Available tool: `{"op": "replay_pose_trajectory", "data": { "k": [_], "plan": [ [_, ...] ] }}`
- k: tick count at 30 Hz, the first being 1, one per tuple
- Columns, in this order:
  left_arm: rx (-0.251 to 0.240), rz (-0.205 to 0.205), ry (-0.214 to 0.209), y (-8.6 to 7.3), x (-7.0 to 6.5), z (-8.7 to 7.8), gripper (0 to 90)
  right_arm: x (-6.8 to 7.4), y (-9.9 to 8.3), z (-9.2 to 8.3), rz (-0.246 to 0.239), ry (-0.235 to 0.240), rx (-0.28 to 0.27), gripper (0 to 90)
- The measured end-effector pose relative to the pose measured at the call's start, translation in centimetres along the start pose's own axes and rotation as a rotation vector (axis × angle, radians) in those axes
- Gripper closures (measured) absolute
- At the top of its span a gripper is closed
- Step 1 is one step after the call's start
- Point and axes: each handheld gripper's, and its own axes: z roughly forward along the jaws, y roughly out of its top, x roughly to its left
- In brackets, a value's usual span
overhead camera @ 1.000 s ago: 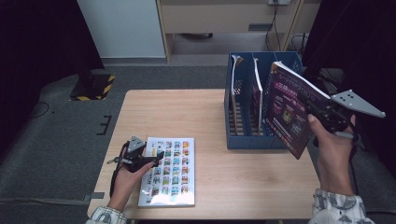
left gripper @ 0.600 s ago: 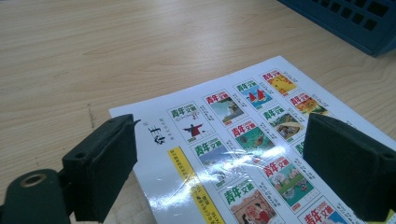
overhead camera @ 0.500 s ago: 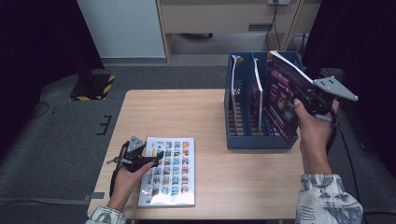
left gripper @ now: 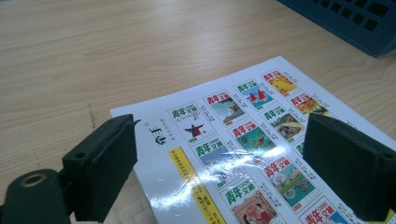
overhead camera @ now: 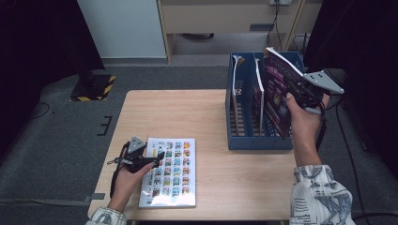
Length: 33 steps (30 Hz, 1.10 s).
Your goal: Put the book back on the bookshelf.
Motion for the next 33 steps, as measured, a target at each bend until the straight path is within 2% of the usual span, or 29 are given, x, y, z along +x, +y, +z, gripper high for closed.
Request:
{"op": "replay_pose_trajectory", "data": {
  "k": [7, 13, 18, 24, 33],
  "plan": [
    [0.002, 0.004, -0.002, 0.0, 0.0, 0.0, 9.6, 0.2, 0.0, 1.0, 0.001, -0.008, -0.001, 84.0],
    [0.003, 0.002, 0.000, 0.0, 0.0, 0.0, 9.6, -0.1, -0.1, 1.9, 0.037, -0.030, -0.026, 84.0],
    [0.005, 0.006, -0.002, 0.0, -0.1, 0.1, 9.6, 0.0, -0.2, 2.5, 0.025, -0.038, -0.027, 83.9],
    [0.004, 0.006, -0.003, 0.0, -0.1, 0.1, 9.6, 0.1, -0.5, 3.6, 0.047, -0.032, -0.023, 84.0],
    [0.006, 0.007, -0.002, 0.0, 0.0, 0.1, 9.6, 0.8, -1.0, 5.0, 0.051, -0.026, -0.029, 83.9]
  ]
}}
